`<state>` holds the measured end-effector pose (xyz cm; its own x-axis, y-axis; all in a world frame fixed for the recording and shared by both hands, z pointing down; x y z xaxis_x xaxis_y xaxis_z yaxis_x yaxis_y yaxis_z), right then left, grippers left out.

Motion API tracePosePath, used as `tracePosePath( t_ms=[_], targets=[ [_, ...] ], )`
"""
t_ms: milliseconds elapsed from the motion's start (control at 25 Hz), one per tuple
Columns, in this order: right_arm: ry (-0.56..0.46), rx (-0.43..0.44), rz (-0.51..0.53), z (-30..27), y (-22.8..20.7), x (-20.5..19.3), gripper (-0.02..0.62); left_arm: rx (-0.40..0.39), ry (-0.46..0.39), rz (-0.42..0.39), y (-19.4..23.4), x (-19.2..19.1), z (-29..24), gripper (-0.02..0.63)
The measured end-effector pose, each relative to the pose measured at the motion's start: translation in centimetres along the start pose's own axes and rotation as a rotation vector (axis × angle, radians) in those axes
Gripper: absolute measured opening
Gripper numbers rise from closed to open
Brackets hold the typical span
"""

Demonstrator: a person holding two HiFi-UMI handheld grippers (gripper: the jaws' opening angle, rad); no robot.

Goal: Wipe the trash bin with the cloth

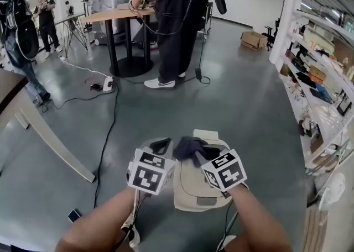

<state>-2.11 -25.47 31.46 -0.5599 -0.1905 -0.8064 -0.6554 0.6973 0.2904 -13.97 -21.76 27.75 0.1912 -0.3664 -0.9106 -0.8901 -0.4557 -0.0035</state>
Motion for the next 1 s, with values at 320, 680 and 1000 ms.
tracePosePath(
  t_ms=[320,680,1000],
  targets=[
    [0.074,-0.014,0.008,-1.3,-0.8,-1.9,0.052,0.004,0.005,0.001,0.2,-0.2,-0.1,0.0],
    [0.106,-0.063,0.041,-1.4,-2.4,-3.9,0.052,-0.012,0.002,-0.007,-0.5,0.0,-0.7,0.0],
    [0.129,-0.095,0.005,-0.7,-4.3,-5.3,0.052,-0.037,0.011,-0.015,-1.4,0.1,-1.6,0.0]
  ],
)
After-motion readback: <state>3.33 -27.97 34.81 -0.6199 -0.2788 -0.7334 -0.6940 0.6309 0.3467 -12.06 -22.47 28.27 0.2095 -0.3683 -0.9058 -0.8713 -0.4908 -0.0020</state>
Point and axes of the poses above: the fingertips, and each gripper's own axes: z backward along the fingers, y to its left, x out of its top, the point moved 4 cm from there along z, backward along the fingers, and after that the axes turned 14 degrees about -x, right-handed, at the moved point
